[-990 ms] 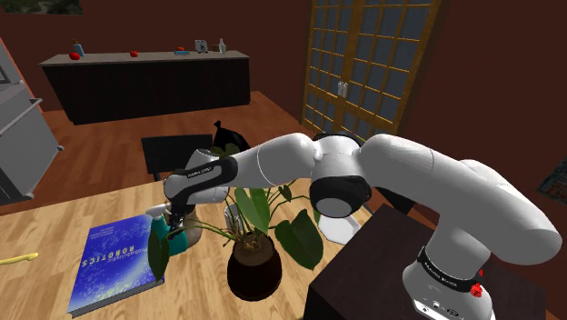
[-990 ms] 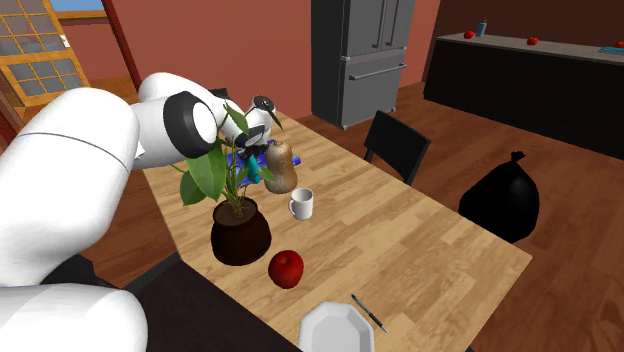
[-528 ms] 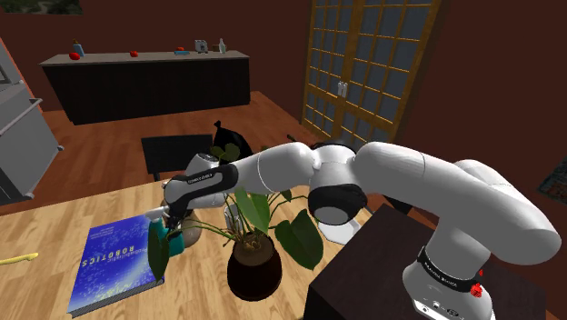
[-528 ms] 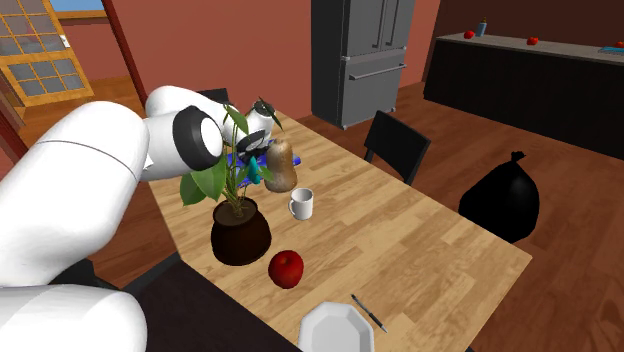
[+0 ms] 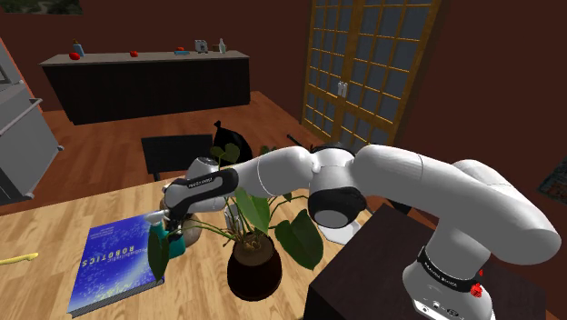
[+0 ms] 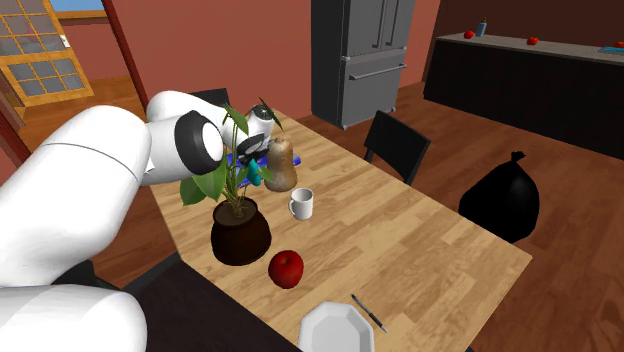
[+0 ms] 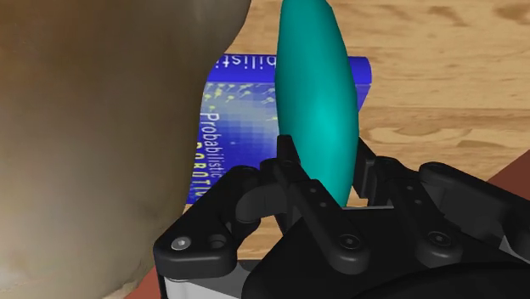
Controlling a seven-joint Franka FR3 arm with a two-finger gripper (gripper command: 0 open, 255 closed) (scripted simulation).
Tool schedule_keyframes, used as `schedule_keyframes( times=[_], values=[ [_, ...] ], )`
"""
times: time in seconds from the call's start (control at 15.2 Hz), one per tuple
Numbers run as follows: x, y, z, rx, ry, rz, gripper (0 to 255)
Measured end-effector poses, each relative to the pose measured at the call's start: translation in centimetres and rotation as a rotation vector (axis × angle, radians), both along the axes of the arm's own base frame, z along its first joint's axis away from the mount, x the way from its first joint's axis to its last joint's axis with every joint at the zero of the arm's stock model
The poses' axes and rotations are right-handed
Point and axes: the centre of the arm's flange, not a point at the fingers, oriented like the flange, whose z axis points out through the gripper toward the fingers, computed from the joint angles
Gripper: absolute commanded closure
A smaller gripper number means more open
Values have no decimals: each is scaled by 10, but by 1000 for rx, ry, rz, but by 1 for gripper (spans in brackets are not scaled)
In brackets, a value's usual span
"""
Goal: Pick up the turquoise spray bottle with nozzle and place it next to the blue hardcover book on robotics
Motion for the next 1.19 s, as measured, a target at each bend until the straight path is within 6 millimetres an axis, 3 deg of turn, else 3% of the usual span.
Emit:
schedule_keyframes(
  times=[0.07,0.13,0.53,0.86,1.19],
  values=[
    [-1,-2,-1,2,-1,2,255],
    [-1,-1,-1,0,-1,1,0],
    [-8,1,-16,-8,21,2,0],
    [-11,-28,15,-17,31,-6,0],
    [-12,-32,19,-18,33,-5,0]
  ],
)
